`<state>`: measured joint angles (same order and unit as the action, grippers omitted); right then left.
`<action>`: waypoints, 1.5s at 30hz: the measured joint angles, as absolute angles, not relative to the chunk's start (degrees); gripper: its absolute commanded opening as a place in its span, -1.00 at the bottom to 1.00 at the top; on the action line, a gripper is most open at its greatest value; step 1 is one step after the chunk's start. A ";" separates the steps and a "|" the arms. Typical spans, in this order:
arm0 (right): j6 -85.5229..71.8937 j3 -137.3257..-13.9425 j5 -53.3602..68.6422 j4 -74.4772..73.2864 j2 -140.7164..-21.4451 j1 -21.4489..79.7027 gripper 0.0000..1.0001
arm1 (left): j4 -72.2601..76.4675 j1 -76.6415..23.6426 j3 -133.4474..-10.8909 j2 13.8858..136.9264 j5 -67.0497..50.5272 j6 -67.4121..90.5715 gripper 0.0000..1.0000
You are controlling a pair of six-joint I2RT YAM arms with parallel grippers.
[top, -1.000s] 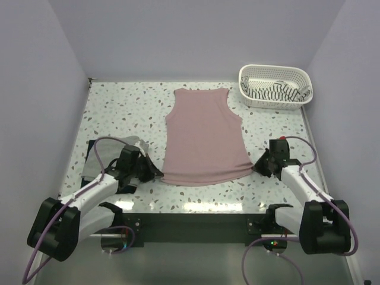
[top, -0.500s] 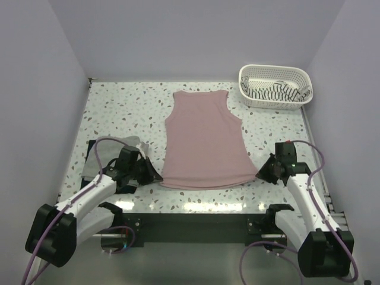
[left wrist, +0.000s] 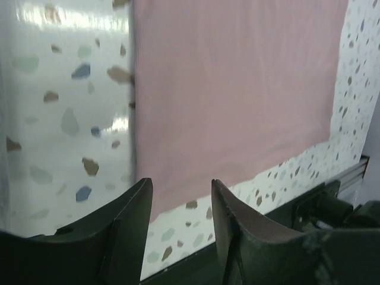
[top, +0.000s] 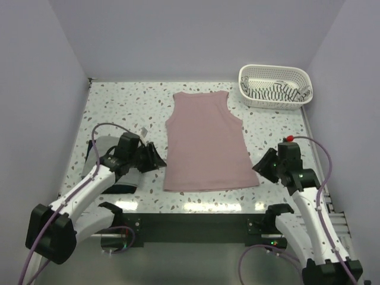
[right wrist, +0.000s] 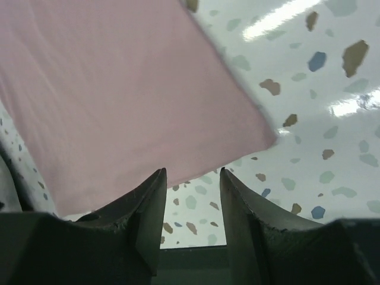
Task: Fold and stack the tank tops
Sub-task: Fold the tank top
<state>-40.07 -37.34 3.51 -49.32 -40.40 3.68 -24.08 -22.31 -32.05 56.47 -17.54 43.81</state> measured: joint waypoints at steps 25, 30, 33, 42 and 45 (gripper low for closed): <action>-48.82 -64.42 -19.99 -25.15 -87.46 66.19 -0.35 | -12.08 -19.51 -74.52 114.30 4.82 33.74 -0.34; -48.58 -68.53 -20.80 -23.66 -94.32 69.80 -0.35 | -10.48 -19.20 -74.76 115.07 5.10 32.80 -0.55; -47.99 -71.46 -22.02 -23.03 -98.52 72.07 -0.35 | -9.89 -18.74 -74.76 115.24 5.08 32.73 -0.63; -45.82 -79.68 -24.91 -21.85 -109.91 76.93 -0.36 | -8.80 -18.39 -74.76 115.57 4.89 32.73 -0.68; -45.36 -82.04 -26.20 -22.06 -112.68 77.60 -0.36 | -8.49 -18.39 -74.76 115.66 4.78 32.73 -0.69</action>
